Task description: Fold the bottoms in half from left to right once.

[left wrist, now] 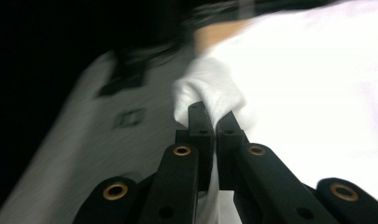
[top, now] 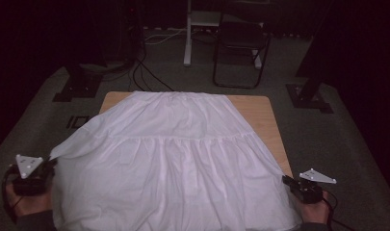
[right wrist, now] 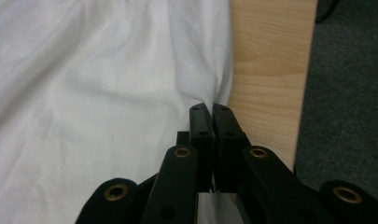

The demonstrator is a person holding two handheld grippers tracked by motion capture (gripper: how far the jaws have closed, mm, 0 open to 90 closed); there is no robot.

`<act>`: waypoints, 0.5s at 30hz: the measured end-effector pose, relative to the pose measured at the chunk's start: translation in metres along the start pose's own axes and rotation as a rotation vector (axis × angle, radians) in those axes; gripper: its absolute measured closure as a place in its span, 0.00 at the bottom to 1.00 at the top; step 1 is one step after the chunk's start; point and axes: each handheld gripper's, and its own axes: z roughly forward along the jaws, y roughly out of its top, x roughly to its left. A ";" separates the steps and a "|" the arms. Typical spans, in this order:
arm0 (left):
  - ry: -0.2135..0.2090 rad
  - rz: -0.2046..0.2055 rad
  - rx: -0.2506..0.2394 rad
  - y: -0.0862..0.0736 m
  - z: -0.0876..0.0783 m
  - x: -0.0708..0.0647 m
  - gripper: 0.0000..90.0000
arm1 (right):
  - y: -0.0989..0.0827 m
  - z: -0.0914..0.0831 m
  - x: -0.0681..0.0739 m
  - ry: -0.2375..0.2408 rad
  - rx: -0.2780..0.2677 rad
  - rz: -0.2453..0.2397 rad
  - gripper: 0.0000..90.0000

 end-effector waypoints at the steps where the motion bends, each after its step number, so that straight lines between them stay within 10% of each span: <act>1: -0.035 0.014 -0.013 0.005 -0.004 -0.009 0.99 | 0.001 0.000 0.002 0.005 -0.004 -0.010 0.98; 2: -0.035 0.014 -0.013 0.005 -0.004 -0.009 0.99 | 0.001 0.000 0.002 0.005 -0.004 -0.010 0.98; 3: -0.169 0.044 -0.056 0.021 -0.015 -0.037 0.99 | 0.003 0.001 0.005 0.015 -0.003 -0.021 0.98; 4: -0.169 0.044 -0.056 0.021 -0.015 -0.037 0.99 | 0.003 0.001 0.005 0.015 -0.003 -0.021 0.98; 6: -0.368 0.106 -0.124 0.046 -0.026 -0.081 0.99 | 0.005 0.004 0.009 0.025 -0.003 -0.033 0.98; 10: -0.527 0.160 -0.197 0.071 -0.033 -0.126 0.99 | 0.007 0.006 0.013 0.034 0.001 -0.051 0.97; 13: -0.822 0.222 -0.235 0.102 -0.021 -0.208 0.99 | 0.010 0.008 0.018 0.031 0.002 -0.078 0.97; 15: -0.899 0.264 -0.202 0.107 -0.007 -0.250 0.99 | 0.012 0.009 0.021 0.020 0.009 -0.086 0.97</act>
